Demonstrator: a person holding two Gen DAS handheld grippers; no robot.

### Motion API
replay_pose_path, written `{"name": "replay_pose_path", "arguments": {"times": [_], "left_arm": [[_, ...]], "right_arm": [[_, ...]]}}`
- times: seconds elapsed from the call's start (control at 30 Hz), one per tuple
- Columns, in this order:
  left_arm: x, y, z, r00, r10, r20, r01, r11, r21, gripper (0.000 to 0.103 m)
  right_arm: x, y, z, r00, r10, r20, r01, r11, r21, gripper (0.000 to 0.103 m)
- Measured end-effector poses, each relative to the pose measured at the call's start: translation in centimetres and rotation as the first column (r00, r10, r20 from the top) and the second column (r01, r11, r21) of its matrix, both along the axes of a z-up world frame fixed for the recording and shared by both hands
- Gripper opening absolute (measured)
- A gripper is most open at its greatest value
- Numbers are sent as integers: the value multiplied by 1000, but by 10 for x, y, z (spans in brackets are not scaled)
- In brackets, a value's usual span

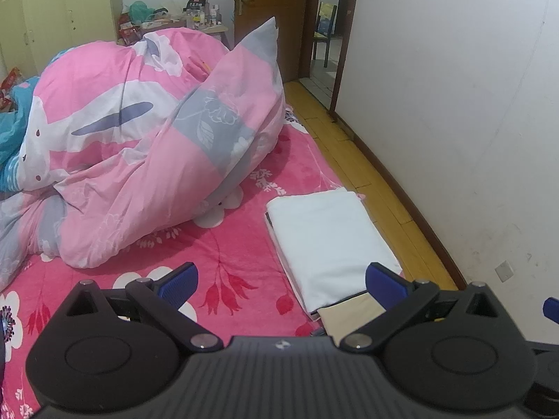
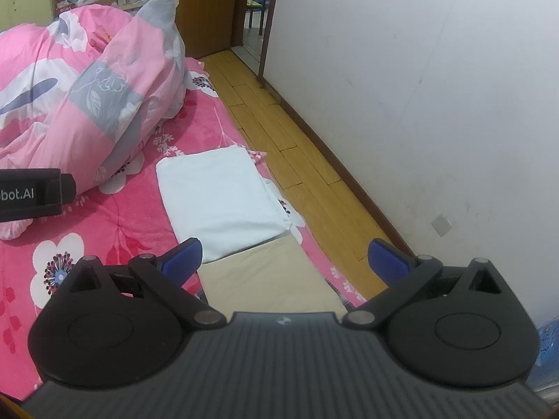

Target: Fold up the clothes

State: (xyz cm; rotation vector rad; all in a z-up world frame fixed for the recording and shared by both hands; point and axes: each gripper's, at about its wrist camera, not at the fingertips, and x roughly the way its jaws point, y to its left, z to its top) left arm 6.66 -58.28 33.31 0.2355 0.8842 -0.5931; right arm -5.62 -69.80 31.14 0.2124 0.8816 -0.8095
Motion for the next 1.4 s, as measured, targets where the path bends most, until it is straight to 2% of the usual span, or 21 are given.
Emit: {"name": "replay_pose_path", "arguments": {"times": [1.4], "left_arm": [[5, 0, -4, 1000, 2, -5, -2, 1000, 10, 102]], "right_arm": [[8, -2, -4, 1000, 0, -14, 0, 1000, 17, 102]]}}
